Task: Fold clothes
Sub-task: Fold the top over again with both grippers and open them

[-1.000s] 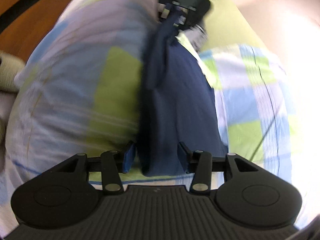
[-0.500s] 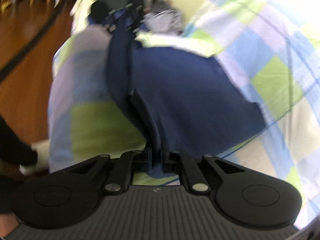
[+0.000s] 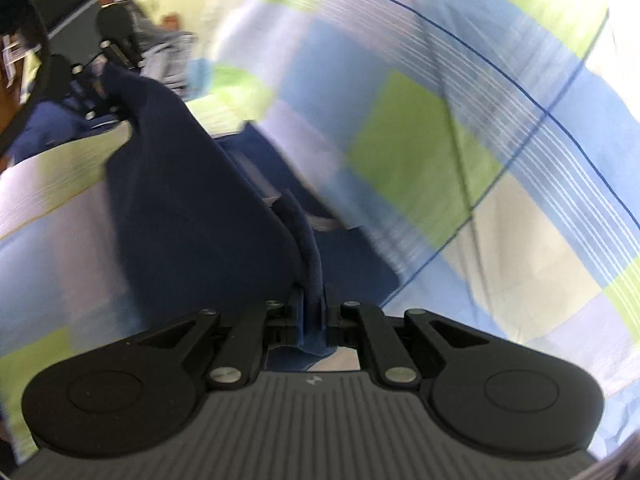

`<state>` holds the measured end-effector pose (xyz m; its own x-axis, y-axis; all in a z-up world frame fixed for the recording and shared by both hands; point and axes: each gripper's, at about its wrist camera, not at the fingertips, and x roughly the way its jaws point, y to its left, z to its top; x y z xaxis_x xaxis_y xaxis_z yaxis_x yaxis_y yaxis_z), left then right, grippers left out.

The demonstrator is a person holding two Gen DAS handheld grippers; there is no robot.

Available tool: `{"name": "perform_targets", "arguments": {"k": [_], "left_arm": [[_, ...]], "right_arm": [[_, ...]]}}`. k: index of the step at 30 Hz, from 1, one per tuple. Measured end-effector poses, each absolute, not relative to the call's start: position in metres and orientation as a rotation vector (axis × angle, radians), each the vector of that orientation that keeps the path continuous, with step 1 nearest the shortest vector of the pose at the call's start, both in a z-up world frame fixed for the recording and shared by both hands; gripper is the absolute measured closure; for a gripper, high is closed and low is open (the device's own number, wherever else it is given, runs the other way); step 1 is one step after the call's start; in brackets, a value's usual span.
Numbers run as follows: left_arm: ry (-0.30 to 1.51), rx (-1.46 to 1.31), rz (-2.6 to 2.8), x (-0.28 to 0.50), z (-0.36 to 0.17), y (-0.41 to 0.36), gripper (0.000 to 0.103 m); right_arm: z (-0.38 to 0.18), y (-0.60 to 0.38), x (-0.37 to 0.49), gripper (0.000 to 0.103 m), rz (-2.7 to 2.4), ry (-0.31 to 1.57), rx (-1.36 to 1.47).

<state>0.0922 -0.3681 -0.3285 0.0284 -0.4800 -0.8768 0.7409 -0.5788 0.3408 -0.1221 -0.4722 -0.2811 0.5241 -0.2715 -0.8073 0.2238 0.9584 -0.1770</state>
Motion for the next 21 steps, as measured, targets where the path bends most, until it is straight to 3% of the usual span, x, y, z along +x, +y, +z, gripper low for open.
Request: {"name": "perform_targets", "arguments": {"k": [6,7,8,11,15,17,21], "left_arm": [[0.349,1.41,-1.674,0.116,-0.347,-0.427,0.095],[0.381,1.418,-1.651,0.12,-0.354,-0.435,0.087],[0.414,1.426,-1.626,0.123,-0.361,-0.443,0.08],[0.502,1.434,-1.517,0.138,-0.378,-0.459,0.075],[0.587,1.321,-1.406,0.164,-0.358,-0.457,0.073],[0.674,1.243,-1.383,0.172,-0.346,-0.449,0.061],[0.857,1.133,-1.341,0.176,-0.341,-0.441,0.059]], "right_arm": [[-0.316,-0.54,-0.095,0.097,-0.329,0.983,0.033],[-0.324,-0.549,-0.091,0.096,-0.336,0.984,0.057],[-0.337,-0.561,-0.088,0.091,-0.357,0.997,0.113],[-0.367,-0.588,-0.081,0.064,-0.424,1.019,0.245],[-0.363,-0.607,-0.111,0.056,-0.632,0.896,0.461],[-0.35,-0.606,-0.144,0.048,-0.704,0.771,0.656],[-0.353,-0.585,-0.182,0.047,-0.76,0.697,0.937]]}}
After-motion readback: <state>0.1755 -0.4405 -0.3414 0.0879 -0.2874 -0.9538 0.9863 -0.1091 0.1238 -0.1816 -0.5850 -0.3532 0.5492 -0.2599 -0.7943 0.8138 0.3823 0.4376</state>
